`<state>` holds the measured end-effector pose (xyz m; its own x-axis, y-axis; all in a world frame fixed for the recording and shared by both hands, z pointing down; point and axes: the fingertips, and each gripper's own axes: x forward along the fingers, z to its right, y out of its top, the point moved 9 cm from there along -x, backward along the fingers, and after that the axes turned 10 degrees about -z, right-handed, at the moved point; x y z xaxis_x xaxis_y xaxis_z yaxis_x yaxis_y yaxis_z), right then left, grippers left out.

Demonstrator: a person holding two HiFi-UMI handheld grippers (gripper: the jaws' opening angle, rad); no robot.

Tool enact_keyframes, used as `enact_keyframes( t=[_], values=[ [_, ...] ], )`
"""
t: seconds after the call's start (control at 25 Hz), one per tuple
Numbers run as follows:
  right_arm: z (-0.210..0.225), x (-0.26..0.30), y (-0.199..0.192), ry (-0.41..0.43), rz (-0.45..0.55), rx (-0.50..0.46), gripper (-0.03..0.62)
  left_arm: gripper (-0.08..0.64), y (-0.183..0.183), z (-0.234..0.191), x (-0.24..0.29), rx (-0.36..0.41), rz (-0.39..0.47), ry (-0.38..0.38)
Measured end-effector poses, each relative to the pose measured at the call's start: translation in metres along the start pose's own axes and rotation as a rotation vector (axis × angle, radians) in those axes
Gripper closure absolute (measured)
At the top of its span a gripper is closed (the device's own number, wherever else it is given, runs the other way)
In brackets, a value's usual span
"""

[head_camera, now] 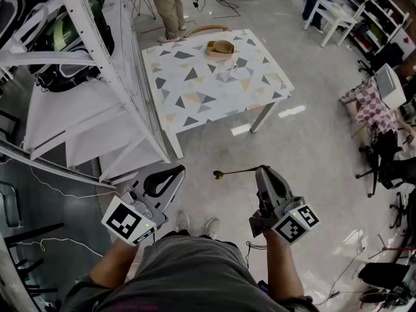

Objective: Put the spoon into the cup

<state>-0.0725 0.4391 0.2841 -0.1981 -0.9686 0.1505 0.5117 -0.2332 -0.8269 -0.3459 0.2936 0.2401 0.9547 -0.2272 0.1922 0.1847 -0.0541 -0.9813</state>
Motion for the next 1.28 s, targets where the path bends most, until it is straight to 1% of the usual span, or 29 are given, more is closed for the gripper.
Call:
enact_keyframes(
  t=[0.4,1.0,1.28],
  values=[
    [0.013,0.002,0.006,0.000,-0.014,0.010,0.569,0.545,0.002,0.005,0.012,0.000,0.002,0.013],
    [0.039,-0.033,0.007,0.030,-0.040,-0.003,0.569,0.545,-0.005,0.050,0.027,-0.010,-0.009,0.050],
    [0.047,-0.049,0.008,0.036,-0.045,-0.011,0.569,0.545,-0.003,0.066,0.032,-0.001,-0.005,0.065]
  ],
)
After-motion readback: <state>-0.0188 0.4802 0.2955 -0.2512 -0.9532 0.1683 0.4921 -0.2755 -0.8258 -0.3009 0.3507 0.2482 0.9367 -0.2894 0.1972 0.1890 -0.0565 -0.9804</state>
